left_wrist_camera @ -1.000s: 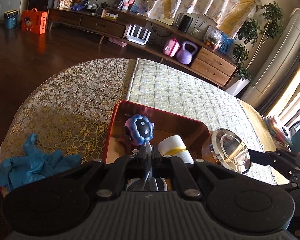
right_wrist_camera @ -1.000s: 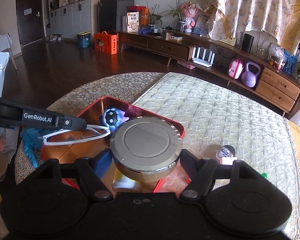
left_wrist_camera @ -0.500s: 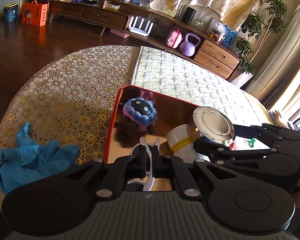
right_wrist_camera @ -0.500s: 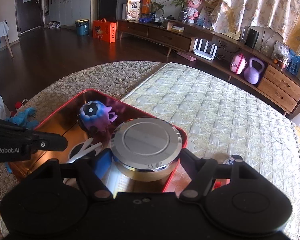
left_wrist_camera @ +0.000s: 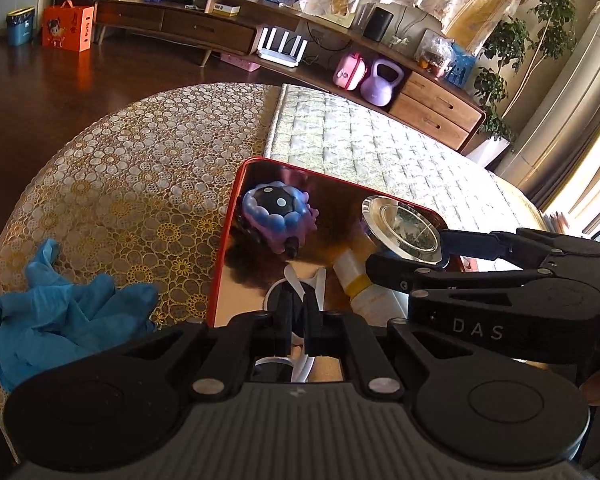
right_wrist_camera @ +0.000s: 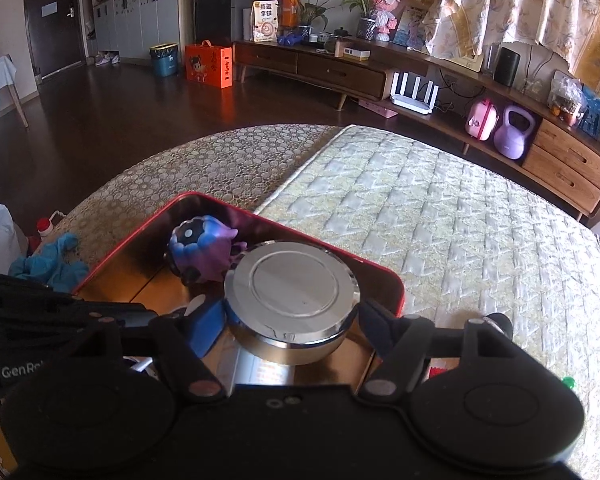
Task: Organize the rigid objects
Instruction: 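Drop the sunglasses into the red tin with the left tool while the right tool sets the metal tin inside, then withdraw both tools from the red tin toward the remaining items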
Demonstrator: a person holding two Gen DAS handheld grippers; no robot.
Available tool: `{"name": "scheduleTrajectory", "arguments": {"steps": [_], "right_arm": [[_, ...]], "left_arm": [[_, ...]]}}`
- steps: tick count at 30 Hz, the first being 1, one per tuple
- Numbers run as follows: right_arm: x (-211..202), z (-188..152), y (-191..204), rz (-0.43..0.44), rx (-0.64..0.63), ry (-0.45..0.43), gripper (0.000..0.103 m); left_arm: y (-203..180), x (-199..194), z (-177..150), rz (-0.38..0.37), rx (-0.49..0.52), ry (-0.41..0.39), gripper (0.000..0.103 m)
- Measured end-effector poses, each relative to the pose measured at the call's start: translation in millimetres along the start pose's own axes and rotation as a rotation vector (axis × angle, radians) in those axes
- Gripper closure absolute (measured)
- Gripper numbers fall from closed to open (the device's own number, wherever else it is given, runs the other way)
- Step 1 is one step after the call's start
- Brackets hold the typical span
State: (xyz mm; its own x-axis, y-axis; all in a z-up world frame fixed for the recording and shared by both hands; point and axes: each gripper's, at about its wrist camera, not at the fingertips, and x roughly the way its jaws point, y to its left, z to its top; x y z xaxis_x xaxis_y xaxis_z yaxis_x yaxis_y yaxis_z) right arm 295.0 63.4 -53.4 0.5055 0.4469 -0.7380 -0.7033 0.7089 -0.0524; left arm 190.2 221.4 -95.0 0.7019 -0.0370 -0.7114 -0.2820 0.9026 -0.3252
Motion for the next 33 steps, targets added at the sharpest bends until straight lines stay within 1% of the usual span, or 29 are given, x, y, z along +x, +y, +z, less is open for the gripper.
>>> {"name": "scheduleTrajectory", "arguments": {"steps": [5, 12, 22, 28, 33], "right_arm": [[-11.4, 1.5, -7.3, 0.009, 0.038, -0.022, 0.029], [-40.8, -5.0, -14.2, 0.03, 0.072, -0.058, 0.028], [-87.3, -19.9, -21.1, 0.057, 0.1, -0.097, 0.028], [-116.5, -34.6, -28.2, 0.072, 0.126, -0.124, 0.028], [-141.1, -51.1, -38.4, 0.068, 0.153, -0.146, 0.022]], "left_arm": [[-1.9, -1.7, -1.4, 0.002, 0.01, 0.002, 0.098], [-12.8, -10.3, -4.2, 0.01, 0.043, -0.002, 0.098], [-35.5, -29.5, -8.5, 0.016, 0.083, -0.02, 0.097], [-50.8, -44.3, -12.4, 0.019, 0.11, -0.04, 0.096], [-64.5, -55.1, -17.9, 0.019, 0.129, -0.046, 0.096]]}}
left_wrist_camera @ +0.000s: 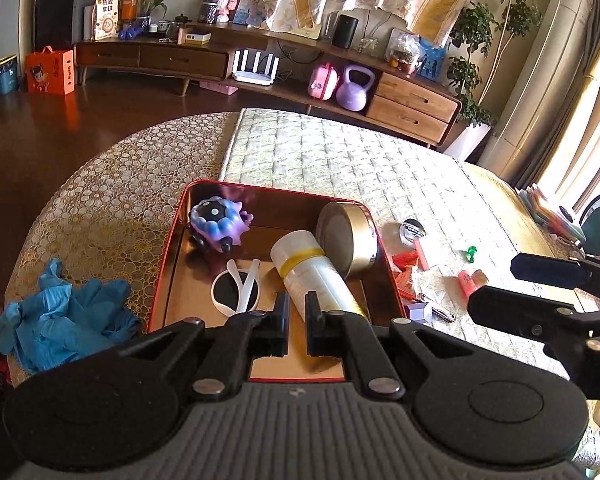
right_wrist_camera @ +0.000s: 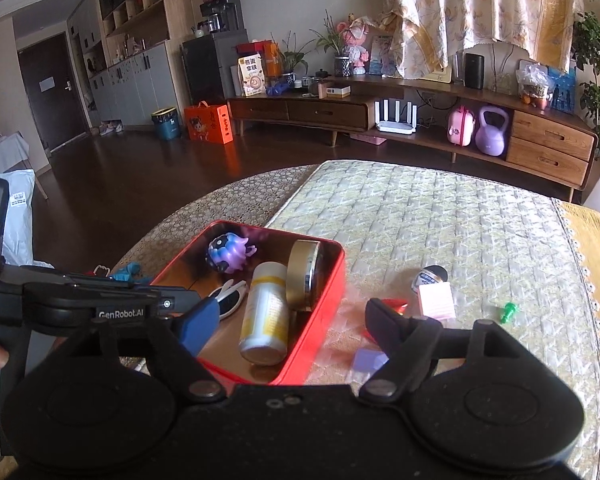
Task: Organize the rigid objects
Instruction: 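Withdraw both tools from the red tin toward the remaining items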
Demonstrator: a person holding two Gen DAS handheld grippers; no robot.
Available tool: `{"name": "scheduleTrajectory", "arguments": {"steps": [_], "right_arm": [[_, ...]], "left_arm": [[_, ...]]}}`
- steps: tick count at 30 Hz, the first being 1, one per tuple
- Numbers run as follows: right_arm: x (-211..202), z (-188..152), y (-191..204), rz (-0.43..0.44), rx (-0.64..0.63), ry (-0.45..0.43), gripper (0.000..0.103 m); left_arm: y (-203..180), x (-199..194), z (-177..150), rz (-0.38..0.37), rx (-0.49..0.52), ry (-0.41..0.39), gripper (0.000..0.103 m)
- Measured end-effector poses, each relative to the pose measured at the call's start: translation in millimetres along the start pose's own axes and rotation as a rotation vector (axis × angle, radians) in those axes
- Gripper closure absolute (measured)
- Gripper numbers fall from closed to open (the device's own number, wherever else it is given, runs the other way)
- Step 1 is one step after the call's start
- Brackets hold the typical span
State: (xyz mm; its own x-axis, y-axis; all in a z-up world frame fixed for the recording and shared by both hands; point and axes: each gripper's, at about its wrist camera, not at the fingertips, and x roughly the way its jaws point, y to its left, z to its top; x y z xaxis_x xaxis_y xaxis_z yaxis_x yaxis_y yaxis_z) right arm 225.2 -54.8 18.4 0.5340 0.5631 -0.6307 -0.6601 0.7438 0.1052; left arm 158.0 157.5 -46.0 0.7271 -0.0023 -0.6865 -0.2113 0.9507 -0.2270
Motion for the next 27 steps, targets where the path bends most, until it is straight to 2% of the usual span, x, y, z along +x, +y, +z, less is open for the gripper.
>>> {"name": "scheduleTrajectory", "arguments": {"steps": [3, 6, 9, 13, 18, 21, 27], "right_arm": [[-14.5, -8.5, -9.0, -0.016, 0.007, -0.013, 0.021], [-25.9, -19.0, -18.1, -0.035, 0.013, -0.019, 0.02], [-35.9, -30.8, -28.5, -0.054, 0.023, -0.022, 0.018], [-49.0, -44.7, -42.0, -0.076, 0.041, -0.024, 0.015], [-62.8, -58.7, -65.8, -0.114, 0.077, -0.036, 0.009], [-69.8, -64.5, -80.6, -0.134, 0.104, -0.051, 0.001], [-74.1, -72.8, -102.1, -0.164, 0.126, -0.044, 0.0]], "left_arm": [[-9.0, -4.7, -2.4, 0.003, 0.018, -0.003, 0.096], [-18.2, -7.6, -5.9, 0.001, 0.027, -0.003, 0.088], [-28.3, -9.1, -10.4, -0.002, 0.036, -0.004, 0.07], [-44.1, -11.6, -18.6, 0.002, 0.05, -0.024, 0.033], [-65.3, -11.3, -25.2, -0.012, 0.076, -0.023, 0.031], [-78.9, -9.6, -31.3, -0.028, 0.092, -0.035, 0.022], [-106.2, -4.0, -42.5, -0.036, 0.117, -0.076, 0.019]]}}
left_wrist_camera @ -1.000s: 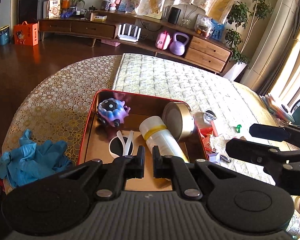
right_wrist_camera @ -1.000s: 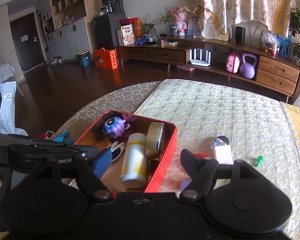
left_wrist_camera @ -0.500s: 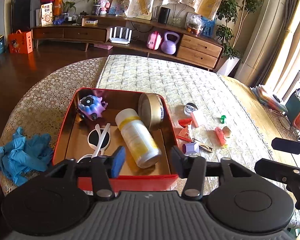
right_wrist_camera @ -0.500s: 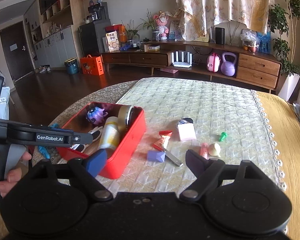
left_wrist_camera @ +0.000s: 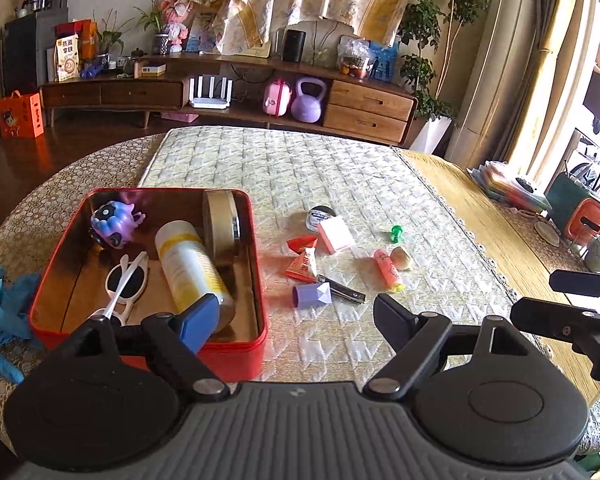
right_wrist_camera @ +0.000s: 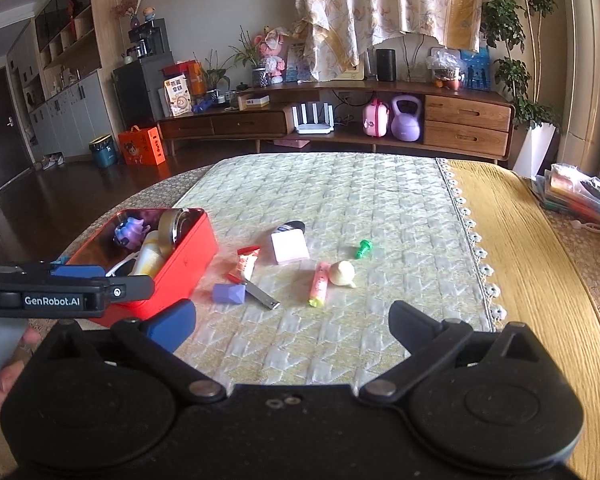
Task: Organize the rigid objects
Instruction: 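Withdraw both tools from the red tin toward the remaining items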
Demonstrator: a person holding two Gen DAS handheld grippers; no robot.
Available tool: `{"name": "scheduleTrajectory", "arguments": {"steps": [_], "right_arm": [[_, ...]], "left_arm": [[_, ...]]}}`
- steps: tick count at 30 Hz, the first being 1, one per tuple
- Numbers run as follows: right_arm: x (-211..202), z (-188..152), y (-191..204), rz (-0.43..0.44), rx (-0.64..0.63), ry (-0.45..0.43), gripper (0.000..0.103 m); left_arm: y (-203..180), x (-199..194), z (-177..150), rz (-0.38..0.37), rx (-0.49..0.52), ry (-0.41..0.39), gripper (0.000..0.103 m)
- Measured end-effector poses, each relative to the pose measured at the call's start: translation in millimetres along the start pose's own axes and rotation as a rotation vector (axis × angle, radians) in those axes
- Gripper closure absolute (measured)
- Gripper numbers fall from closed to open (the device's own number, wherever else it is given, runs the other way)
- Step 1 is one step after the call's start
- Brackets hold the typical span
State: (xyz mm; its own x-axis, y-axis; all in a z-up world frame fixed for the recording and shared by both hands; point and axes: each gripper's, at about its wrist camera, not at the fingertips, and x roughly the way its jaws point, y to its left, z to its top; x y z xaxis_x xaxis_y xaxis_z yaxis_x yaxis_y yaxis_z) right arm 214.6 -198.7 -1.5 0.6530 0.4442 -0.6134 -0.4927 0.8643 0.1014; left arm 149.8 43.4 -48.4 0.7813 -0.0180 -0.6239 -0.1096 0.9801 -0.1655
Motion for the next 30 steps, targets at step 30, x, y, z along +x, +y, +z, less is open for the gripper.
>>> {"name": "scheduleTrajectory", "arguments": {"steps": [30], "right_arm": [[84.1, 5.9, -60.5, -0.031, -0.005, 0.118, 0.013]], "left_arm": [[-73.8, 99.6, -33.0, 0.204, 0.011, -0.053, 0.019]]}}
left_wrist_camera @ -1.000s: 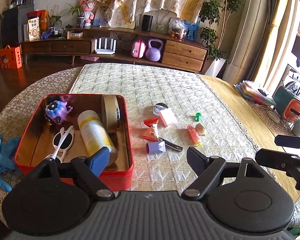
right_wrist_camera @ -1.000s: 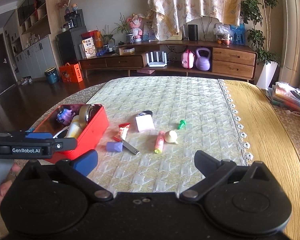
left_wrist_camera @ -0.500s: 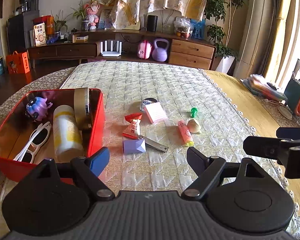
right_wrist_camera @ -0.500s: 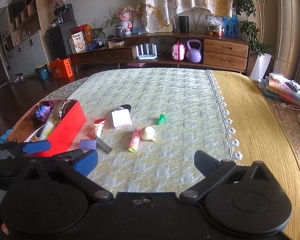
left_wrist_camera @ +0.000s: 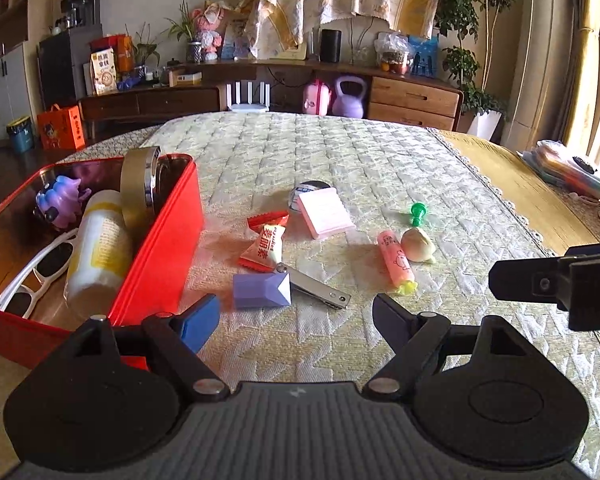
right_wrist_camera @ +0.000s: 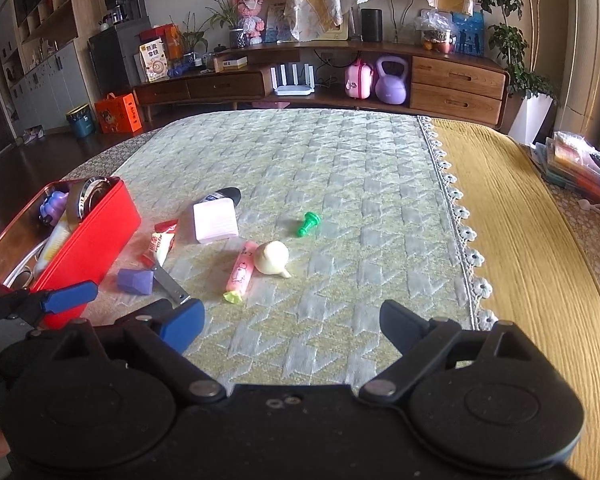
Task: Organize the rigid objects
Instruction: 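Withdraw both tools from the red tin toward the remaining items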
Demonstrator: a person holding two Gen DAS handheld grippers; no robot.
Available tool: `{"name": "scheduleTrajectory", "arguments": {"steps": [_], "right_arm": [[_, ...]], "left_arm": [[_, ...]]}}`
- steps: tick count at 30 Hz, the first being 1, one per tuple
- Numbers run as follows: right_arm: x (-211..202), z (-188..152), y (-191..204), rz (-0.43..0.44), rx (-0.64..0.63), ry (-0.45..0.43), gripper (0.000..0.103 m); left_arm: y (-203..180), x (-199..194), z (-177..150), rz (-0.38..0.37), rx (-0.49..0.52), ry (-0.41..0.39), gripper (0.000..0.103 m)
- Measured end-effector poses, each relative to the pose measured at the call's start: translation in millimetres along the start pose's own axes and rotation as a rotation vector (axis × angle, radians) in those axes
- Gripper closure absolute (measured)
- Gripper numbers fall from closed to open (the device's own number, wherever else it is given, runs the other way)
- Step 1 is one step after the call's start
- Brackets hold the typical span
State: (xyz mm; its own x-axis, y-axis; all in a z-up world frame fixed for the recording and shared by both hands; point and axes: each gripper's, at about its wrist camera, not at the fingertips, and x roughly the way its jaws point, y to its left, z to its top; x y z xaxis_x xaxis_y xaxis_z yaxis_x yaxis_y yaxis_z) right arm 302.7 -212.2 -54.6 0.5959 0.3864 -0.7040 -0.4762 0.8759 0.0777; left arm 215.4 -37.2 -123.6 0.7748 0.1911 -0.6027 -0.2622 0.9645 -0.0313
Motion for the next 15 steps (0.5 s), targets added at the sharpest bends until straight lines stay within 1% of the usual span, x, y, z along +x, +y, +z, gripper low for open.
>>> {"name": "scheduleTrajectory", "arguments": {"steps": [2, 4, 5, 6, 7, 8, 11, 15], "right_arm": [[7.5, 2.4, 0.4, 0.001, -0.002, 0.007, 0.015], [15.0, 6.0, 1.2, 0.0, -0.005, 0.006, 0.016], [17.9, 7.4, 1.9, -0.001, -0.007, 0.007, 0.016], [21.0, 9.4, 2.5, 0.0, -0.007, 0.006, 0.02], [23.1, 10.3, 3.2, 0.004, -0.007, 0.007, 0.022], [26.1, 11.2, 2.7, 0.011, -0.009, 0.011, 0.023], [33.5, 12.6, 3.7, 0.01, -0.018, 0.016, 0.025], [44.5, 15.5, 3.0, 0.012, -0.01, 0.027, 0.03]], "left_arm": [[-2.8, 1.8, 0.4, 0.012, 0.006, -0.022, 0.02], [-5.4, 6.5, 1.8, 0.028, 0.003, -0.018, 0.025], [-5.5, 9.0, 2.0, 0.034, -0.01, -0.007, 0.028], [-5.1, 11.6, 1.5, 0.04, -0.025, 0.003, 0.036], [-4.9, 12.9, 0.6, 0.051, -0.036, 0.006, 0.041], [-4.0, 13.5, -0.2, 0.066, -0.052, 0.002, 0.042], [0.9, 16.4, -1.3, 0.094, -0.112, -0.009, 0.044], [1.0, 26.1, -1.7, 0.113, -0.14, 0.014, 0.044]]}}
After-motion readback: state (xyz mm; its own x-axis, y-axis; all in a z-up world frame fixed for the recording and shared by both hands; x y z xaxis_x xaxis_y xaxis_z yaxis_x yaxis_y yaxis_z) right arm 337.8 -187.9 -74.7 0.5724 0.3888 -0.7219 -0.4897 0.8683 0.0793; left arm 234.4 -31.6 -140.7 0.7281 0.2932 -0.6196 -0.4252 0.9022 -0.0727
